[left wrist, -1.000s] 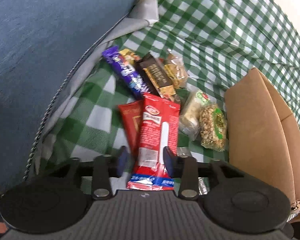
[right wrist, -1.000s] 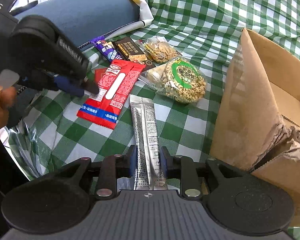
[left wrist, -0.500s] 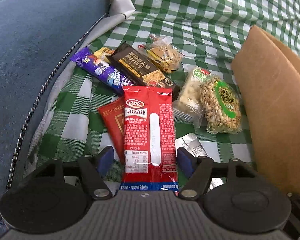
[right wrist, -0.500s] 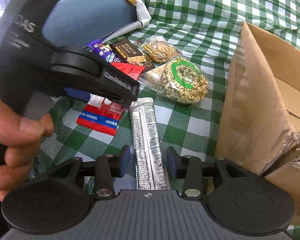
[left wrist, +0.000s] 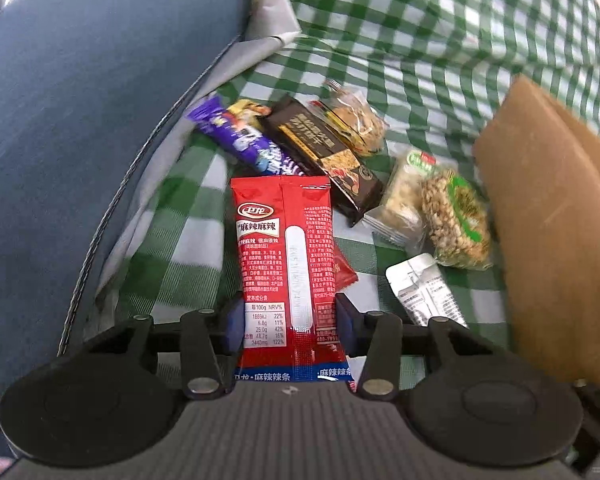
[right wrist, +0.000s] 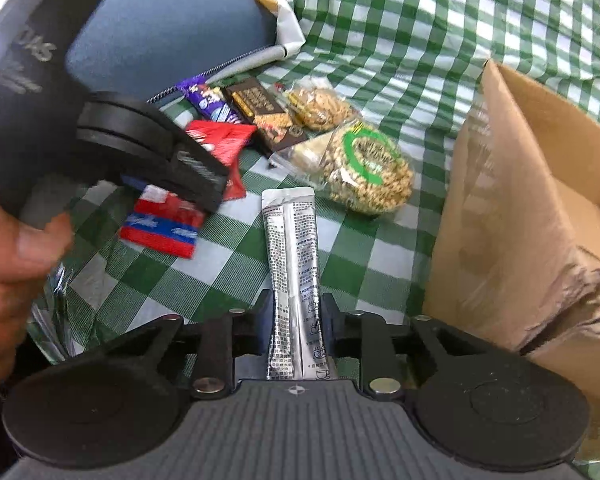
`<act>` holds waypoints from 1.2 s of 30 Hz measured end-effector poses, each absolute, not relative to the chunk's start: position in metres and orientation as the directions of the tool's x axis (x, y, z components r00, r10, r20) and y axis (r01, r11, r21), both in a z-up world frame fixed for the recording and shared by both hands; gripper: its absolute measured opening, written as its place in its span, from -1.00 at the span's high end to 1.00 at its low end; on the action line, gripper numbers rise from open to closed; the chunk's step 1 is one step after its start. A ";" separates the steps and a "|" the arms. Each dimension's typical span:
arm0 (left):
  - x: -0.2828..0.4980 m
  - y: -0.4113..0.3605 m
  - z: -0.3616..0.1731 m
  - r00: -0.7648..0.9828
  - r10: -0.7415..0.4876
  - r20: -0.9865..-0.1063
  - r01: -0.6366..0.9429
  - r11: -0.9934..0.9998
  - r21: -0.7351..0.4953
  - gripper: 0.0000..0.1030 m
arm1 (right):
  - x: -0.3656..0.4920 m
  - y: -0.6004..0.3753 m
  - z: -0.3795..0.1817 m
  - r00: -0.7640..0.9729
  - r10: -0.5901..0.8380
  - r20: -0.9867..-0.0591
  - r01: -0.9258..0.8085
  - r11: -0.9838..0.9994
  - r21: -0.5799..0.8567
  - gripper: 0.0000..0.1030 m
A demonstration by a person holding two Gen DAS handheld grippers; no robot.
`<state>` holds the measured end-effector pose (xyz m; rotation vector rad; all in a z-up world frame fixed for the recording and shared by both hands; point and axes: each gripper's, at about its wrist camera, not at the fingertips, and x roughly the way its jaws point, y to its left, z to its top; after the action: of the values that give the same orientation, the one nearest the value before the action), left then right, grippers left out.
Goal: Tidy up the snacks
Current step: 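Grasp the red spicy-strip packet with left tool while right tool grasps silver stick packet, then carry both held packets over the cardboard box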
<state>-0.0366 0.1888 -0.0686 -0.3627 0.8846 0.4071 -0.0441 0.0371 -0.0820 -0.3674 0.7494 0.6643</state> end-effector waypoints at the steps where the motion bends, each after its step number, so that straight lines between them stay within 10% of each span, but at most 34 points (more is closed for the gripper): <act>1: -0.042 0.190 -0.067 0.573 0.172 -0.801 -0.488 0.857 -0.166 0.03 | -0.046 0.037 -0.081 0.551 0.415 -0.724 -0.668 0.739 -0.085 0.50; 36: -0.064 0.181 -0.056 0.652 0.147 -0.744 -0.470 0.848 -0.245 0.11 | -0.054 0.027 -0.063 0.579 0.459 -0.674 -0.664 0.745 -0.063 0.55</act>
<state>-0.0637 0.1813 -0.0562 -0.4440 0.7881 0.3633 -0.0542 0.0272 -0.0633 -0.3269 0.6850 0.6704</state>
